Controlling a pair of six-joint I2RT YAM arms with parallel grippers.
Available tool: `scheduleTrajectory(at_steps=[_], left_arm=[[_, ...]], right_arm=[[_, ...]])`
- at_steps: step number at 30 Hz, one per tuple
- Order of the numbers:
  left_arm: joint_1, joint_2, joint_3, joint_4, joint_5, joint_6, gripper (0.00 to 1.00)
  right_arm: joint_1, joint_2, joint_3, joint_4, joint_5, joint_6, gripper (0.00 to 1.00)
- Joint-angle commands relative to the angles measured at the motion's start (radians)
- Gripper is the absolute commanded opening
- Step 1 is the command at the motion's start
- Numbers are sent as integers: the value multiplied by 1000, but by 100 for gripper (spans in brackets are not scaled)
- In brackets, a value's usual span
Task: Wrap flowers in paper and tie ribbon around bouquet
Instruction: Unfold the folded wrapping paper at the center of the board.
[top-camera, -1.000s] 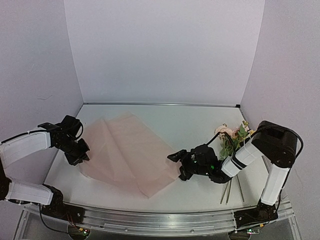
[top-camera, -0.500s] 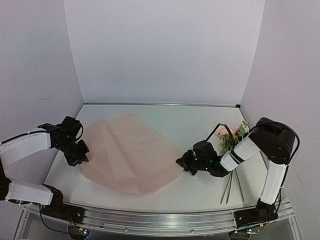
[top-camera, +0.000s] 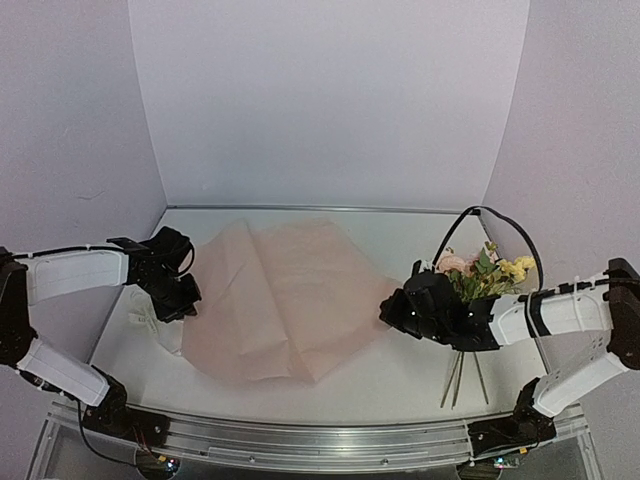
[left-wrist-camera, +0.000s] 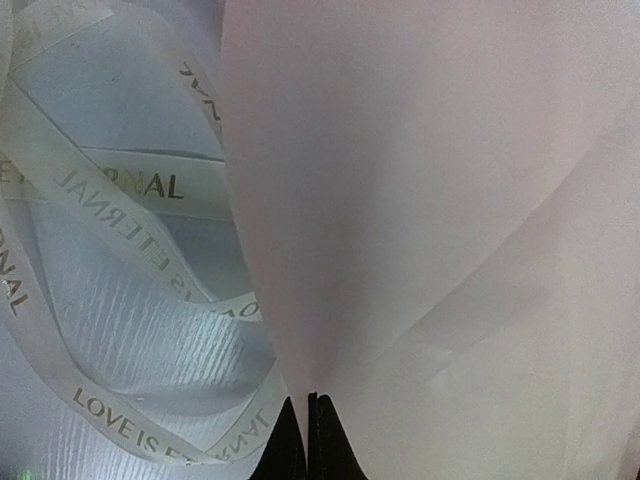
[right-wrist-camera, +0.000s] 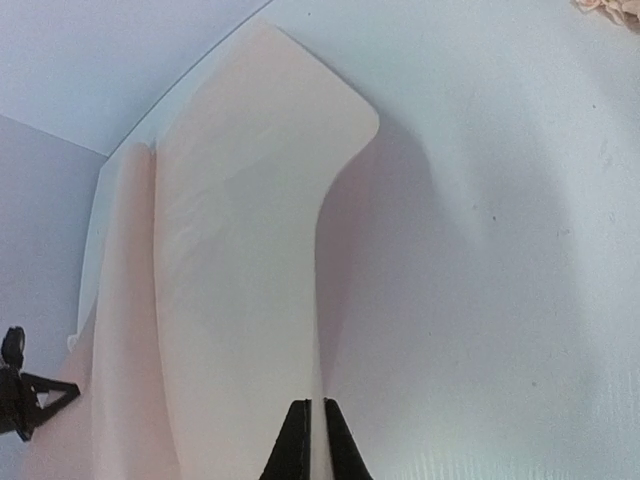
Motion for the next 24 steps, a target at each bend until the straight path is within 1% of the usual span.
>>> scheduleTrajectory(at_steps=[1, 6, 11, 15, 17, 20, 23, 24], left_arm=[[-8, 88, 70, 63, -83, 41, 0], [-5, 135, 75, 53, -145, 52, 0], [12, 133, 46, 41, -181, 46, 0], [17, 136, 31, 73, -178, 70, 0], [18, 143, 32, 94, -169, 86, 0], [18, 146, 34, 110, -158, 109, 0], [18, 137, 32, 123, -142, 132, 0], [18, 135, 30, 128, -132, 136, 0]], right_arm=[[74, -21, -62, -154, 120, 22, 0], [87, 3, -105, -189, 136, 76, 0], [104, 34, -88, -208, 131, 89, 0], [123, 71, -59, -232, 110, 86, 7], [129, 80, -51, -231, 98, 83, 16], [129, 66, -56, -232, 83, 88, 37], [127, 45, -62, -231, 69, 90, 50], [124, 43, -58, -230, 59, 90, 53]])
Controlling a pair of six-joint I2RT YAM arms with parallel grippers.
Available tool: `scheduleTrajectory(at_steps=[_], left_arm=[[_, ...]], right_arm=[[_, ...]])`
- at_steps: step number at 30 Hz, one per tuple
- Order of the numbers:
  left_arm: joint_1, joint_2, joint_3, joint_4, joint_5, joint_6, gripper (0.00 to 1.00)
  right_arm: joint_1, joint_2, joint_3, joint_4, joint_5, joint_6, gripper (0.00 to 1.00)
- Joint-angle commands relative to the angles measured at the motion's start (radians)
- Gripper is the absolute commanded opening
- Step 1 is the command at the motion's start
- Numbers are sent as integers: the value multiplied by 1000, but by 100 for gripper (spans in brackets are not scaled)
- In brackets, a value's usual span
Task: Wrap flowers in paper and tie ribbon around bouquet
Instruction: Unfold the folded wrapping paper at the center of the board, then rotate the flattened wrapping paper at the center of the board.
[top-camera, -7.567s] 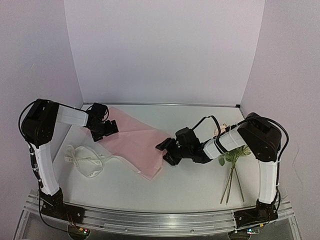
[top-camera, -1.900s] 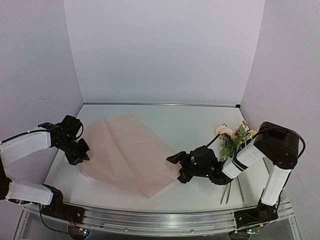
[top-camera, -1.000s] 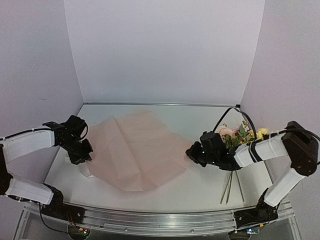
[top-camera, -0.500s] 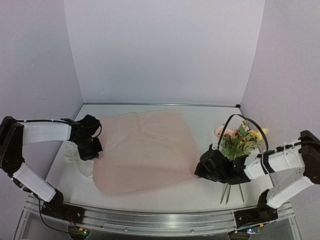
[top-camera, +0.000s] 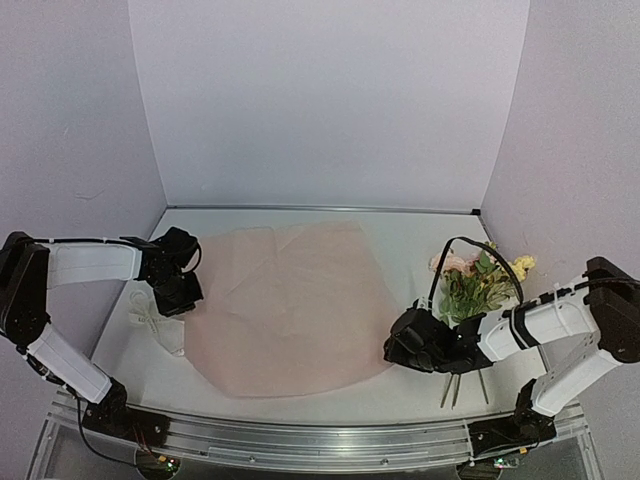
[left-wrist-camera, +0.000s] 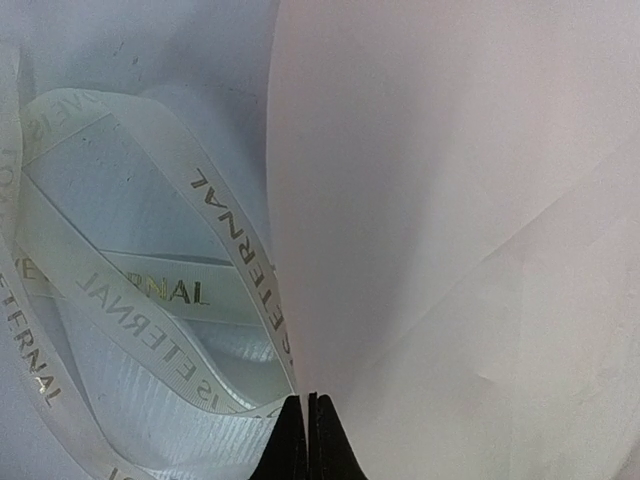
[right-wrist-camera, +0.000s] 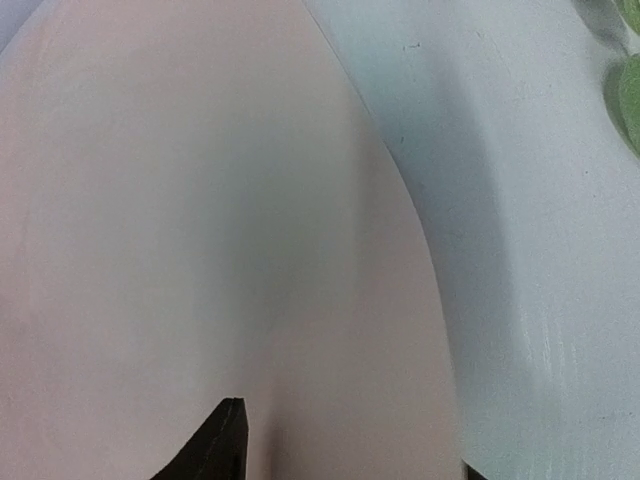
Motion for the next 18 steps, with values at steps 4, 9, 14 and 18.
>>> scheduleTrajectory(at_steps=[4, 9, 14, 18], left_arm=[[-1, -26, -10, 59, 43, 50, 0], [-8, -64, -20, 47, 70, 35, 0], [-15, -80, -24, 27, 88, 28, 0], [-34, -116, -26, 10, 93, 16, 0]], right_arm=[[-22, 4, 69, -17, -68, 10, 54], [-66, 39, 99, -42, -95, 41, 38], [-78, 38, 117, -110, -94, 34, 32], [-92, 85, 220, -225, -69, -29, 5]])
